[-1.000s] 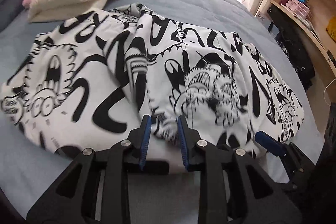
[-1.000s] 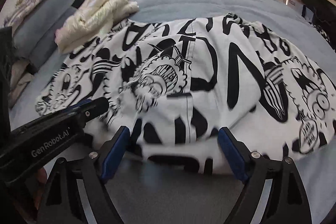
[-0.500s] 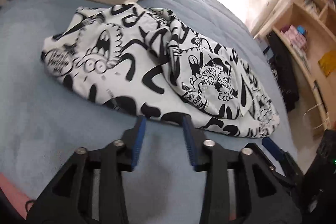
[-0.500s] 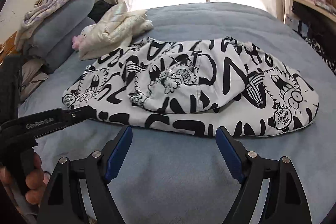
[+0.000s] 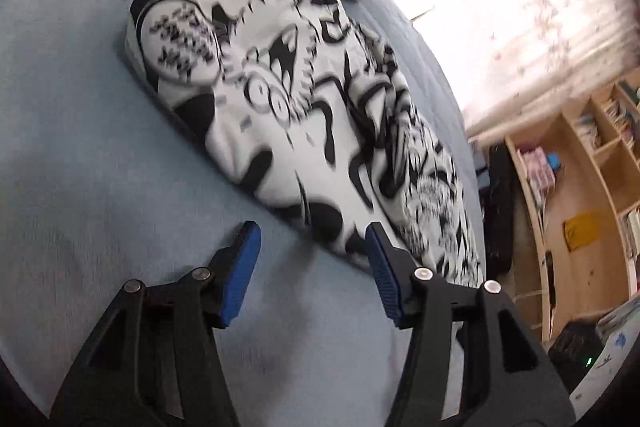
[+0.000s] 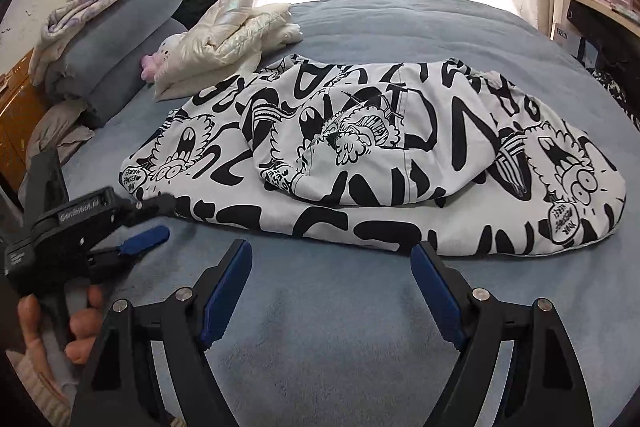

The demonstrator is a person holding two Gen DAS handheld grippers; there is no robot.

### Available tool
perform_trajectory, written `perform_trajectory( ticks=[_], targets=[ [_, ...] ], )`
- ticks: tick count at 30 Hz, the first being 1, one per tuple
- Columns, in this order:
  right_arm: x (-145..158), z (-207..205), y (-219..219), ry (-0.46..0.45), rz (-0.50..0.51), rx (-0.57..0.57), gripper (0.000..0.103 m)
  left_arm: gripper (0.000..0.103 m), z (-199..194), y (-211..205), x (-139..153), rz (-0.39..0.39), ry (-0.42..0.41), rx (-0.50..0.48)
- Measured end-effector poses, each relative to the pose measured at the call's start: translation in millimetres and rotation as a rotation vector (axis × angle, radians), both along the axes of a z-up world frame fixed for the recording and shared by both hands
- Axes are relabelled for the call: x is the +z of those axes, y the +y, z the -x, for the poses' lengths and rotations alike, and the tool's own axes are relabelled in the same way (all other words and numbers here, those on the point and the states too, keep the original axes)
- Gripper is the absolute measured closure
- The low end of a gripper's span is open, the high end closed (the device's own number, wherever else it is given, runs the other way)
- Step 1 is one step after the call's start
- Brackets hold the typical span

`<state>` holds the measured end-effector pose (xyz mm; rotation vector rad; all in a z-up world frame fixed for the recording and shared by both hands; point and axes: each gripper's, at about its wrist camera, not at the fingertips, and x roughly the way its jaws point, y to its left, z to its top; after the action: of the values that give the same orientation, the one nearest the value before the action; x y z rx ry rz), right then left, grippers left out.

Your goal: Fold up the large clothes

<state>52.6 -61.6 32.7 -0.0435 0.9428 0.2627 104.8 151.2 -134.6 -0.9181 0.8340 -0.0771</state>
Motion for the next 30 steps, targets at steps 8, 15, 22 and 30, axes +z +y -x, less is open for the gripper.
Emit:
perform_trajectory(
  ticks=[8,15,22,30],
  targets=[
    [-15.0,-48.4,5.9,0.027,0.008,-0.007,0.03,0.052,-58.9,20.7,-18.2,-0.012,0.004,0.064],
    [-6.3,-137.6,8.1,-0.003,-0.028,-0.068,0.063,0.068,-100.2,42.6,-16.3,-0.038,-0.011,0.136],
    [-45.0,-218.5,17.7,0.038,0.023,-0.096,0.078,0.092,-110.2,12.8,28.7,-0.339,-0.146,0.144],
    [-77.0,-227.0,14.8,0.015,-0.018,-0.073,0.078,0.096,-119.6,-71.3,107.1,-0.63,-0.405,0.02]
  ],
)
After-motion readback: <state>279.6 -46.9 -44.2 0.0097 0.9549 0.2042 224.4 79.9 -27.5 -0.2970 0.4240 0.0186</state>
